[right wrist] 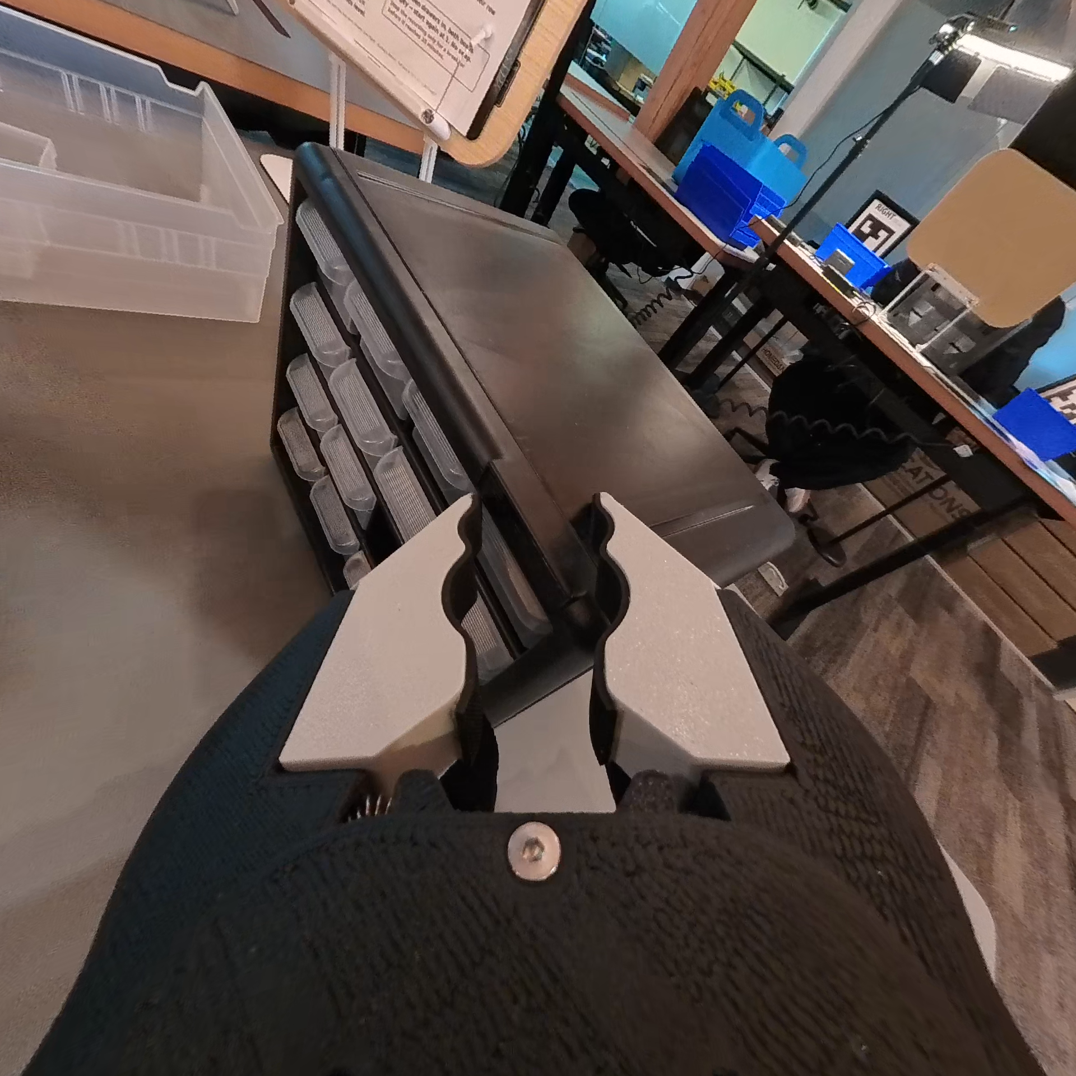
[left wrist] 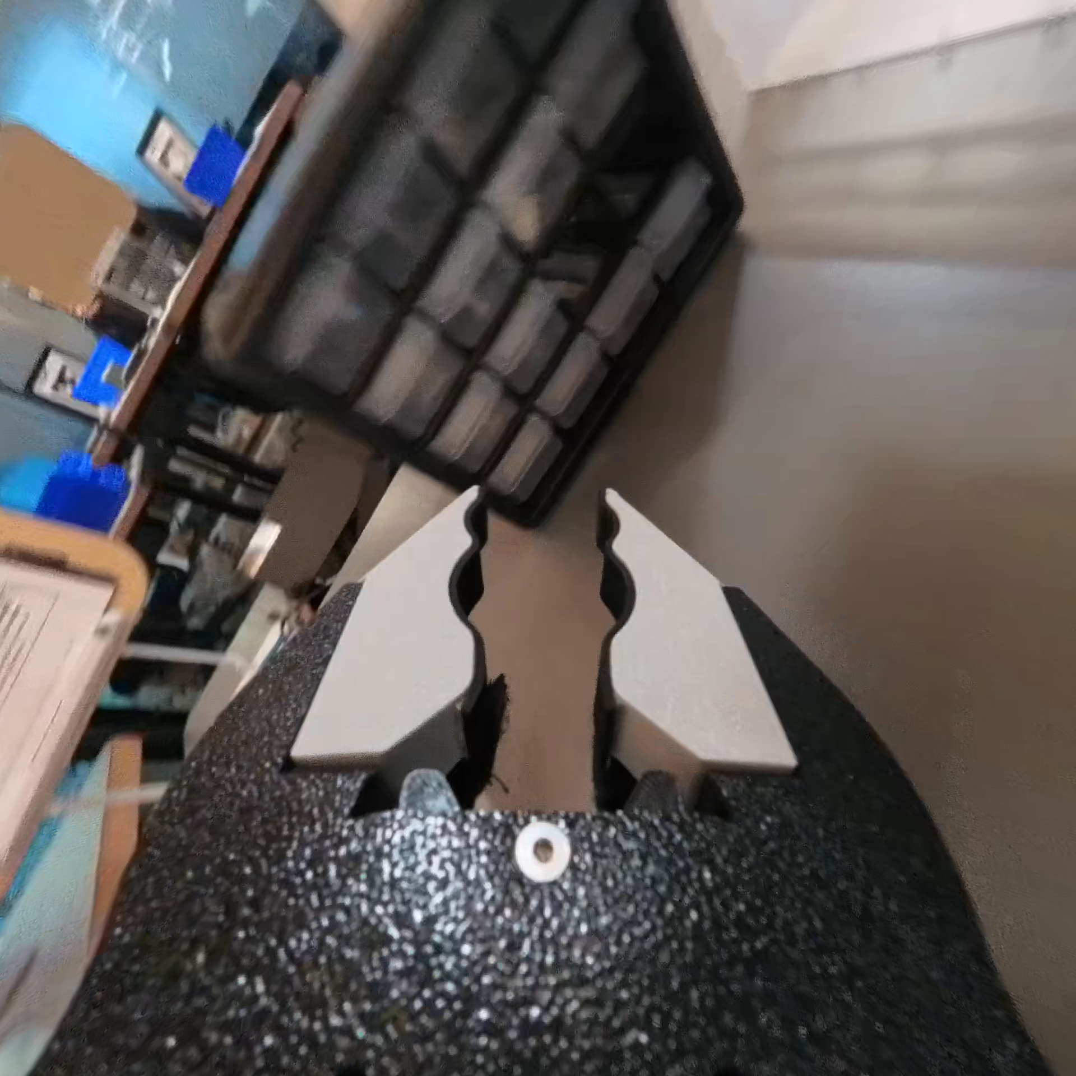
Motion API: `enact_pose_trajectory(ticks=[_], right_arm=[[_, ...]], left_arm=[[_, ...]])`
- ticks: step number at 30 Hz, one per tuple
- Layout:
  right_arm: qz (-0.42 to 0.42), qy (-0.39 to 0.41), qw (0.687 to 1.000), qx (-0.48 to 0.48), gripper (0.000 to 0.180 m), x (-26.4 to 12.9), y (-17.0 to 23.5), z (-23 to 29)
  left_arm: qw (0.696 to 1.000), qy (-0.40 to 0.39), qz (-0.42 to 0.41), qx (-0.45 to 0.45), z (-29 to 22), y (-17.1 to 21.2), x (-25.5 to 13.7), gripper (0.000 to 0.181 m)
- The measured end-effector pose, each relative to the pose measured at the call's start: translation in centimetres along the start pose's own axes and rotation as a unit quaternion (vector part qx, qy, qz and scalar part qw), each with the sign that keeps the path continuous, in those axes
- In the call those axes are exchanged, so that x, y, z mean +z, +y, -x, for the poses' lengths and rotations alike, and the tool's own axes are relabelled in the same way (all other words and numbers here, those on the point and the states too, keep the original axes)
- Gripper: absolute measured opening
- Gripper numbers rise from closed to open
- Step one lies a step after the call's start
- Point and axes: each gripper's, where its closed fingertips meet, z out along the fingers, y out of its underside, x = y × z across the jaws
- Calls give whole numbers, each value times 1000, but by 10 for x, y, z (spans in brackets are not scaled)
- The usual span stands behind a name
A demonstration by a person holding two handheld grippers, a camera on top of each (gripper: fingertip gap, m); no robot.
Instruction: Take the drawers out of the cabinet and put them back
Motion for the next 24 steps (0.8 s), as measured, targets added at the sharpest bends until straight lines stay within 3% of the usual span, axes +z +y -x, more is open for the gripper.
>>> enact_pose_trajectory(ticks=[3, 6, 9, 11, 19, 24], right_arm=[[-1, 0, 1000, 1, 37, 0, 0, 0], [-1, -1, 1000, 2, 37, 0, 0, 0], [-2, -1, 1000, 2, 37, 0, 0, 0], [-2, -1, 1000, 2, 37, 0, 0, 0], [-4, -2, 1000, 3, 36, 0, 0, 0], [-4, -3, 1000, 4, 36, 0, 0, 0]], left_arm=[[996, -46, 51, -60, 64, 30, -32, 47], [990, -44, 130, -29, 111, 77, -50, 44], [979, 97, 174, 37, 100, 124, -52, 37], [963, 137, 224, 52, 102, 159, -51, 37], [909, 196, 353, 106, 103, 237, -36, 39], [893, 212, 377, 128, 98, 254, -30, 21]])
